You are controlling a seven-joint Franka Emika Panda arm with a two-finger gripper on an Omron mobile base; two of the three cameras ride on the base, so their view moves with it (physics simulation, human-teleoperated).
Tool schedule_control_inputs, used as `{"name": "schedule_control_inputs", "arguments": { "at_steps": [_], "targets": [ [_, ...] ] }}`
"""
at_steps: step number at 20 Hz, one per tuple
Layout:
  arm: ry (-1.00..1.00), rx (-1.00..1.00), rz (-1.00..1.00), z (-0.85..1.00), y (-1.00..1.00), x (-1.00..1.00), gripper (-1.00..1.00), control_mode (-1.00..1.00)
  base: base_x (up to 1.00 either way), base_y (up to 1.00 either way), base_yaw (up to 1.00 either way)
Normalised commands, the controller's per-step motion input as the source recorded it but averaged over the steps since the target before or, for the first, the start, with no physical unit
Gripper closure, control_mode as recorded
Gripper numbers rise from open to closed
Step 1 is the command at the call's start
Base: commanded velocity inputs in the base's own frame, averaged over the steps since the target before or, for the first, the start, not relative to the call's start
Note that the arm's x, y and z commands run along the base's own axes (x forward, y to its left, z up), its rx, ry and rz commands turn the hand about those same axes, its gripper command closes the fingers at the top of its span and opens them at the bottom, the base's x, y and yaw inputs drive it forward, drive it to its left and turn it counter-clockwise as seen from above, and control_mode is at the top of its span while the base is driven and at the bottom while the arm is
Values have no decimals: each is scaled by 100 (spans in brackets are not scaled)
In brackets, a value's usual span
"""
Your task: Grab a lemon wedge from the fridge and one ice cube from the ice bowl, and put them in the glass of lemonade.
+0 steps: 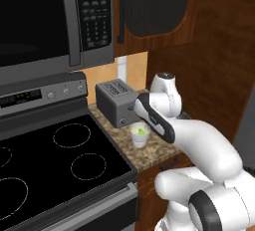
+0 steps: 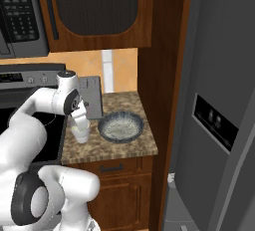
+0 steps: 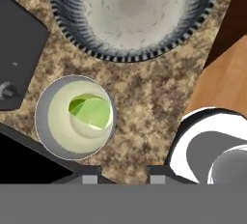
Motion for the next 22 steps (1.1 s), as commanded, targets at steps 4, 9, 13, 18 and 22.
{"name": "schedule_control_inputs", "arguments": {
  "at_steps": [4,9,13,18,22],
  "targets": [
    [1,-1,0,-37,24,65,100,-100,0,0,0],
    [0,-1,0,-34,19,66,100,-100,0,0,0],
    [1,0,0,-26,0,22,100,-100,0,0,0],
    [0,0,0,-29,0,11,100,-100,0,0,0],
    [0,0,0,-7,0,2,100,-100,0,0,0]
  ]
}}
